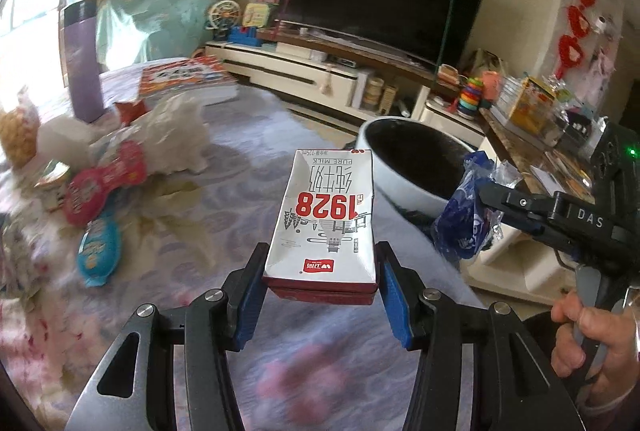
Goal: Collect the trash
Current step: 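Carry the carton with the left tool into the bin while the right tool drops the plastic bag there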
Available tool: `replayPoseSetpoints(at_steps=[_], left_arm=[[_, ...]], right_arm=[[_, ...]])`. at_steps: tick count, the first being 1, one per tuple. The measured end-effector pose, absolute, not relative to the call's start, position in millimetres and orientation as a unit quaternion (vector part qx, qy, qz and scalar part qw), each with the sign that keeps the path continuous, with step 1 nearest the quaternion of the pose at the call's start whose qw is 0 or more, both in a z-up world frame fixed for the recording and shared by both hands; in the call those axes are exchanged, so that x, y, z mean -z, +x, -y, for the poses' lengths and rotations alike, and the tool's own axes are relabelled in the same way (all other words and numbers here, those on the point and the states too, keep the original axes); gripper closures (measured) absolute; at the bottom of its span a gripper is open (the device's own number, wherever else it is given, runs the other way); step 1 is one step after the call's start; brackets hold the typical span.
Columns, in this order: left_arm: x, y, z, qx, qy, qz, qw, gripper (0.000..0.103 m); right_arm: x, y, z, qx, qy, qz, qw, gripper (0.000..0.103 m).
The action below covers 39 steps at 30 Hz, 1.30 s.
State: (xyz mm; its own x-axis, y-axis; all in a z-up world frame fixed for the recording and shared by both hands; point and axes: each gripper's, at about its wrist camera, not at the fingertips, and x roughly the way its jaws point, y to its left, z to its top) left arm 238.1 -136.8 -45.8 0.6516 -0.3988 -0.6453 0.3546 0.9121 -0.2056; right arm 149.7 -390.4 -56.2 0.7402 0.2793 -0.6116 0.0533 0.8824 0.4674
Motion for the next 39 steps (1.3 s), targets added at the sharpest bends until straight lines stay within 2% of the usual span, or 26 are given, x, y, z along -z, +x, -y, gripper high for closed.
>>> replayPoseSetpoints(at_steps=[19,39], left_arm=[[44.1,272.7,194.6,0.249,0.006,-0.359,0.899,0.053],[43.7,310.6,235.8,0.254,0.027,-0.366,0.895,0.052]], right_arm=[[47.1,151.1,443.2,-0.017,0.245,-0.328,0.912,0.052],[46.0,179.7,466.6,0.002,0.229,-0.339,0.912,0.049]])
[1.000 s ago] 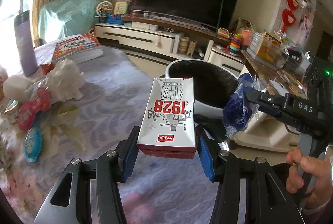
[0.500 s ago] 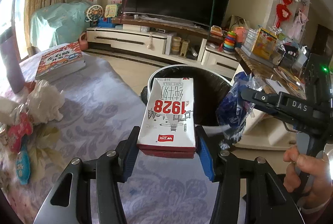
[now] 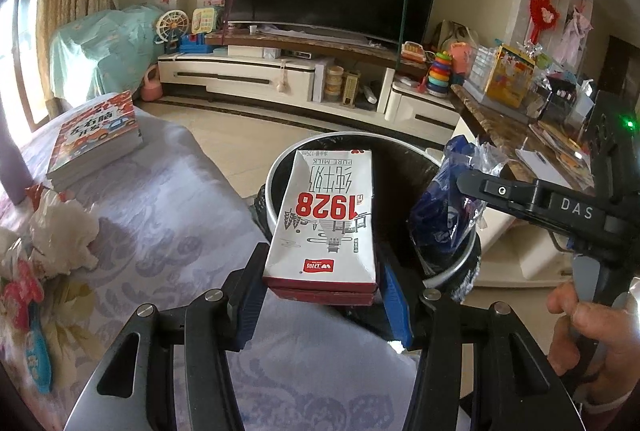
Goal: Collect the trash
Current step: 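Carry the carton with the left tool into the bin while the right tool drops the plastic bag there, then move both open tools back over the table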
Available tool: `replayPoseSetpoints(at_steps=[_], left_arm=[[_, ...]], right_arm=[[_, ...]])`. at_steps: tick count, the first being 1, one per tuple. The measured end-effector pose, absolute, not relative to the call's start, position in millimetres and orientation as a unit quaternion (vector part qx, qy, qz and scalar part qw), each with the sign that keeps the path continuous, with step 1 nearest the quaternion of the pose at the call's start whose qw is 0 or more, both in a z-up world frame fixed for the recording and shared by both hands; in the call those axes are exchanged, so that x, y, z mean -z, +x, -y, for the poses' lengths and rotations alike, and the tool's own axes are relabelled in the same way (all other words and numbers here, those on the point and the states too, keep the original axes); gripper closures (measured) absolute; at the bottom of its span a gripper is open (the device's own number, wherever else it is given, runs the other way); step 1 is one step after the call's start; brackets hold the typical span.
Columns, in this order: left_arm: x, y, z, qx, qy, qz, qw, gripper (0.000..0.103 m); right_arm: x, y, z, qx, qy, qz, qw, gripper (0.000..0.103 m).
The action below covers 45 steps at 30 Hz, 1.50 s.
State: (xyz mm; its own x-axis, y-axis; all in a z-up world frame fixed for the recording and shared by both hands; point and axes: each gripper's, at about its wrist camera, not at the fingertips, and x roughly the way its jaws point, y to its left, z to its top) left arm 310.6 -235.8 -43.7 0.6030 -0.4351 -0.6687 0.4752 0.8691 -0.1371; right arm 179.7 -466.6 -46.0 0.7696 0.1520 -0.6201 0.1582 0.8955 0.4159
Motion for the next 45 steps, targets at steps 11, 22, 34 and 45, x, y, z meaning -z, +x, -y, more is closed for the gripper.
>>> replayPoseSetpoints(at_steps=[11,22,34,45], left_arm=[[43.0,328.6,252.1,0.256,0.033,-0.370,0.893,0.052],[44.4,338.9,262.3,0.253,0.033,-0.375,0.891,0.052],[44.6,341.4,261.7,0.249,0.019,-0.387,0.888,0.041],[50.4,292.5,211.7,0.218,-0.017,-0.382,0.898,0.033]], right_arm=[[49.5,193.8,474.1,0.004,0.220,-0.355,0.909,0.049],[50.1,199.9,478.3,0.006,0.222,-0.360,0.906,0.048],[47.6,201.4,481.6,0.007,0.231,-0.360,0.904,0.025],[45.4,179.5,453.9,-0.012,0.231,-0.351,0.907,0.016]])
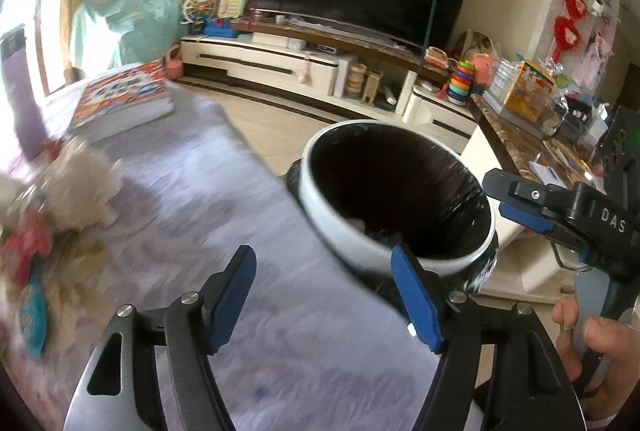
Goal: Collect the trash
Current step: 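Move both open tools back over the table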
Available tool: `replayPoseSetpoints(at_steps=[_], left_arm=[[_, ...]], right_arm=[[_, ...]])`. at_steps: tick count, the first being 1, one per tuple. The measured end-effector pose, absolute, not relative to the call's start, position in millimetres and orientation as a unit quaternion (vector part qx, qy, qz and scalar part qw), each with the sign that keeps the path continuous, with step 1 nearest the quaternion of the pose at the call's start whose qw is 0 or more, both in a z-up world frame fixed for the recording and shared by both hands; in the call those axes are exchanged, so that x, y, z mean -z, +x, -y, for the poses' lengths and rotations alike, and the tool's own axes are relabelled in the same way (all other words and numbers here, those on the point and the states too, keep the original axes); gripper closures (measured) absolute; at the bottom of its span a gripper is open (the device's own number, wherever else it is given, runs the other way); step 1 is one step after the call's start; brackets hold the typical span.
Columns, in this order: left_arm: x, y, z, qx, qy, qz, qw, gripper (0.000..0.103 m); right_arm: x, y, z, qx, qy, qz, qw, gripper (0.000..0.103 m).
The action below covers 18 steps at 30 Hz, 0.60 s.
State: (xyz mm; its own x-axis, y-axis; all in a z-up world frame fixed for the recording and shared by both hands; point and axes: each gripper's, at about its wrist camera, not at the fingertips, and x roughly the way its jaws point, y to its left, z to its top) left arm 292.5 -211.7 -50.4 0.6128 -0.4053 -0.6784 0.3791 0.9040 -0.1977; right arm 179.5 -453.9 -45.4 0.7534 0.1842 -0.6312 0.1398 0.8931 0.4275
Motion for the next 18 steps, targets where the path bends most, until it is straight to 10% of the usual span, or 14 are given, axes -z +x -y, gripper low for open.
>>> replayPoseSetpoints(at_steps=[18], left_arm=[[57.3,208.7,108.6,0.132,-0.075,-0.385,0.910,0.033]], right_arm=[[58.5,153.4,355.5,-0.085,0.196,-0.368,0.905,0.012]])
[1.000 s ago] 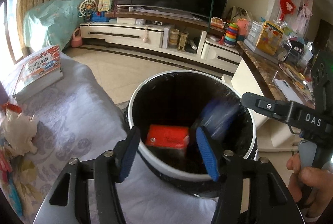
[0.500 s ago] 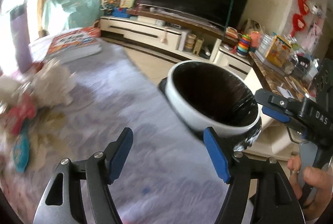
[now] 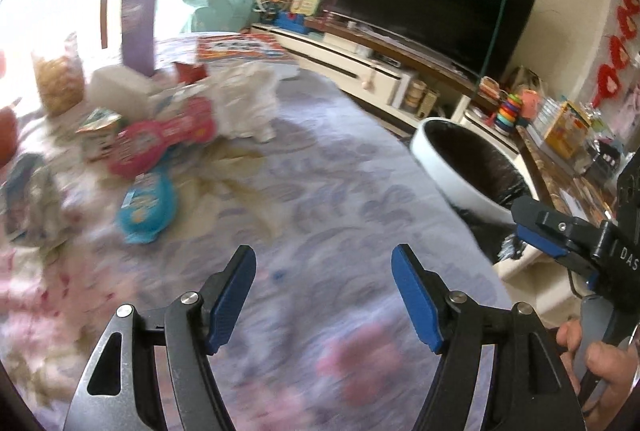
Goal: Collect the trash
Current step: 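Move both open tools back over the table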
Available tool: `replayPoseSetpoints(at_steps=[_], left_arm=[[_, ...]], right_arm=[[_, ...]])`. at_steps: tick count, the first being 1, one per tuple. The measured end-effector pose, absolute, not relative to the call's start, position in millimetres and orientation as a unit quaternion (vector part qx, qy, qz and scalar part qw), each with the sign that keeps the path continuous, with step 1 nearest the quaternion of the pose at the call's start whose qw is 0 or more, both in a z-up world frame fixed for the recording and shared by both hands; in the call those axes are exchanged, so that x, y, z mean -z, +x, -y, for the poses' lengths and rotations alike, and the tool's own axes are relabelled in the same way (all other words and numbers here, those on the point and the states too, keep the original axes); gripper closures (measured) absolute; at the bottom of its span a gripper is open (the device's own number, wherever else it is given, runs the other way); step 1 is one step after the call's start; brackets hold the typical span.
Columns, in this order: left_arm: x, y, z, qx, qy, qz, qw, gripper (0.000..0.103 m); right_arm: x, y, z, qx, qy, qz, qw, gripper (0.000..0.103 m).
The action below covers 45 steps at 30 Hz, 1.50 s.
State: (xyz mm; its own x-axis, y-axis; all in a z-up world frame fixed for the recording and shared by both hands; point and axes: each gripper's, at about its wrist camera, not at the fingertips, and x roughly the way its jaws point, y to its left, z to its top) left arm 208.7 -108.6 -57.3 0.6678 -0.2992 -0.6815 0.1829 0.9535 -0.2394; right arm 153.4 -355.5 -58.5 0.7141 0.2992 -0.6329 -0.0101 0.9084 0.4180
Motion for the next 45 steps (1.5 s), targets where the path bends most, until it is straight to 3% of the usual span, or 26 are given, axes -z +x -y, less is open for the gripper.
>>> replayPoseSetpoints(at_steps=[24,45], left_arm=[[49.0,142.6,-11.8,0.030,-0.133,-0.382,0.914,0.033],[42.6,169.7,-72.6,-0.010,-0.143,-0.369,0.918,0.033]], right_arm=[[73.0,148.6,238.4,-0.172,0.133,-0.401,0.890,0.012],[82.2,173.6,159.7,-0.222,0.079,-0.410,0.881,0.012]])
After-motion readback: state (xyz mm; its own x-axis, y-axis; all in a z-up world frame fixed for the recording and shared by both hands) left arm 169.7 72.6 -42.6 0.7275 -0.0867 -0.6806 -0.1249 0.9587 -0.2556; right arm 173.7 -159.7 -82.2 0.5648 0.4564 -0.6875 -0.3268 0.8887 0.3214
